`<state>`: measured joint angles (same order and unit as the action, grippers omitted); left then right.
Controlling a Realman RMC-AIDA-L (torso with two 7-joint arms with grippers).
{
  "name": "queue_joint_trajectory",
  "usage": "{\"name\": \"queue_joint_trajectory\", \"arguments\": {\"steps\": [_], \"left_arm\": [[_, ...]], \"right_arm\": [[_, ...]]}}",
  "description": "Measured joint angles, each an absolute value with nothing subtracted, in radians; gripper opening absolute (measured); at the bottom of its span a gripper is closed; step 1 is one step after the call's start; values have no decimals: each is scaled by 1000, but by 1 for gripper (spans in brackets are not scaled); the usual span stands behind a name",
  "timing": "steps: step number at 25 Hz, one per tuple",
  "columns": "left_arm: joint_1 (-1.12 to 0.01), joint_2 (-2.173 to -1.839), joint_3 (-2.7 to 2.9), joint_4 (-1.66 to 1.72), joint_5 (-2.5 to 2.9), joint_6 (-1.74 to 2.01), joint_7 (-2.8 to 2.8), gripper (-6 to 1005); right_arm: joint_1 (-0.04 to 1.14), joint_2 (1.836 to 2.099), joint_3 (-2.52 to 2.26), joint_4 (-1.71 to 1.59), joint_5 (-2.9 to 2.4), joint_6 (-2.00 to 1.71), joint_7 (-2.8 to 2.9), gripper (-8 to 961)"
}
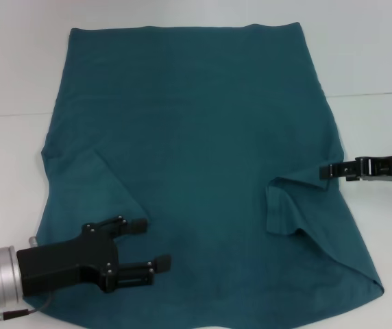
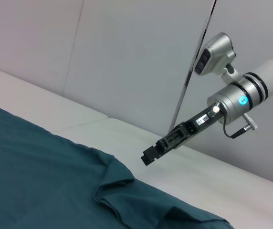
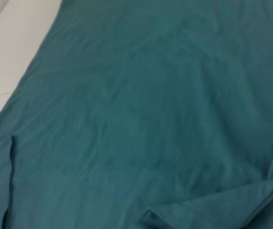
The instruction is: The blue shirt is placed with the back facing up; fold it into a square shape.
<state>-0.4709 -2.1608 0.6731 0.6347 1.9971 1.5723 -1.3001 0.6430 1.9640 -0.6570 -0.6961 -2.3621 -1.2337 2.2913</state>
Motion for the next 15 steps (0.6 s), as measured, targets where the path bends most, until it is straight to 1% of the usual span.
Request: {"name": "queue_joint_trajectory", "arguments": {"steps": [4, 15], "left_arm": [[-471, -2161, 675, 633, 1997, 1572, -1297, 906], [-474, -2160, 674, 637, 1997, 1572, -1295, 906]], "right_arm": [[653, 1965, -657, -662, -2381, -1205, 2317, 794], [673, 1992, -660, -597, -2384, -1102, 2313, 791]]}}
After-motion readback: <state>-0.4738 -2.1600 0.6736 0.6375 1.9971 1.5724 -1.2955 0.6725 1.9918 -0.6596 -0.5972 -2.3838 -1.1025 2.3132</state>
